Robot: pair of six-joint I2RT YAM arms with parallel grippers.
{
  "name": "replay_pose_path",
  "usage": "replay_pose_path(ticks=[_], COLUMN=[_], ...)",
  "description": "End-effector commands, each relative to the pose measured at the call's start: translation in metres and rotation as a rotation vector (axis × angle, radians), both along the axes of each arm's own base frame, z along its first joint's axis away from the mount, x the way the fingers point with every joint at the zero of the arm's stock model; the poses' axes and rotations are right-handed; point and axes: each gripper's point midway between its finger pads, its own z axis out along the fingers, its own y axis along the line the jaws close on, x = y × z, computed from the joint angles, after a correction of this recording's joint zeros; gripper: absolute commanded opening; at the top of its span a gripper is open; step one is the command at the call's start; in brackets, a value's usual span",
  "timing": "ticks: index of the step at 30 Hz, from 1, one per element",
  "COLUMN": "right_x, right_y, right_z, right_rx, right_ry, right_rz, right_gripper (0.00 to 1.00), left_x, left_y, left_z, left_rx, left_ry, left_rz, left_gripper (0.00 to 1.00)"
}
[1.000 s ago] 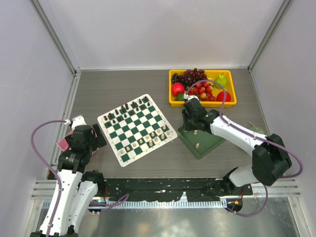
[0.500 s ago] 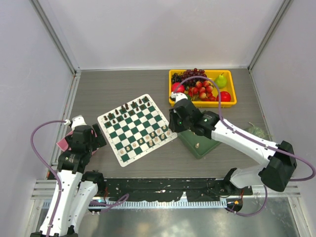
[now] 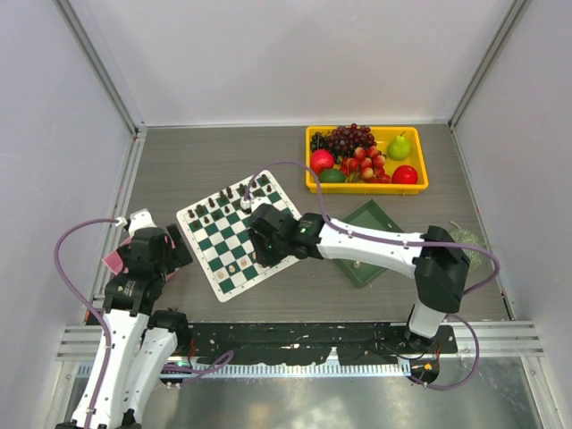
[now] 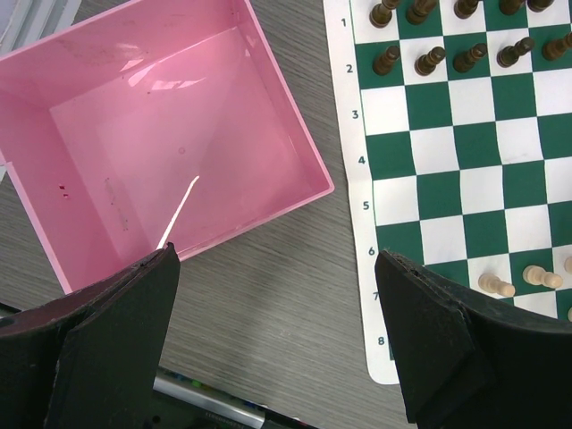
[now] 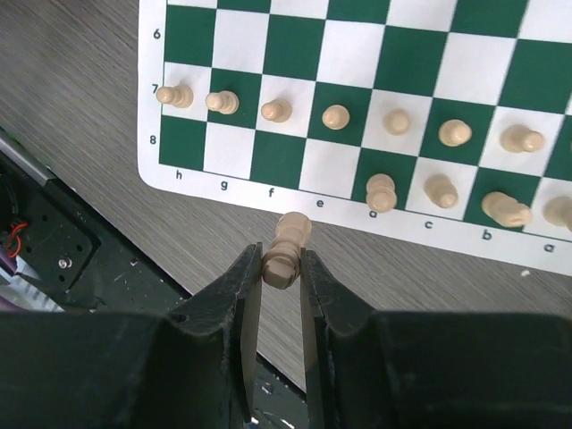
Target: Set up the chess pieces on the board
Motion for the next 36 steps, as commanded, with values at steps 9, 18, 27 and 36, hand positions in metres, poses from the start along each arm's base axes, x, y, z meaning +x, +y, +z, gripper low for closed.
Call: replay_pose_path(ticks=[9, 18, 27, 36], right_x=[0.011, 0.011, 0.012, 0.017], right_y=[0.031, 0.029, 0.031, 0.028], right_z=[-0.013, -0.035, -0.049, -0.059], right_rx=[-0.041, -0.091, -0.100, -0.126], right_ry=[-0.026, -0.007, -0.002, -0.022], right_rz=[0.013, 0.012, 0.017, -0.002], right_gripper=[0.22, 0.22, 0.21, 0.21], left_x=[0.008, 0.009, 0.009, 0.009], left_y=[0.001, 0.000, 0.000, 0.000], left_z=[0.014, 0.014, 0.013, 0.013], left_rx=[0.000, -0.001, -0.002, -0.002], left_ry=[-0.065, -0.063, -0.060, -0.058], left_rz=[0.002, -0.001, -0.002, -0.004], left_gripper=[0.99, 0.99, 0.99, 0.99])
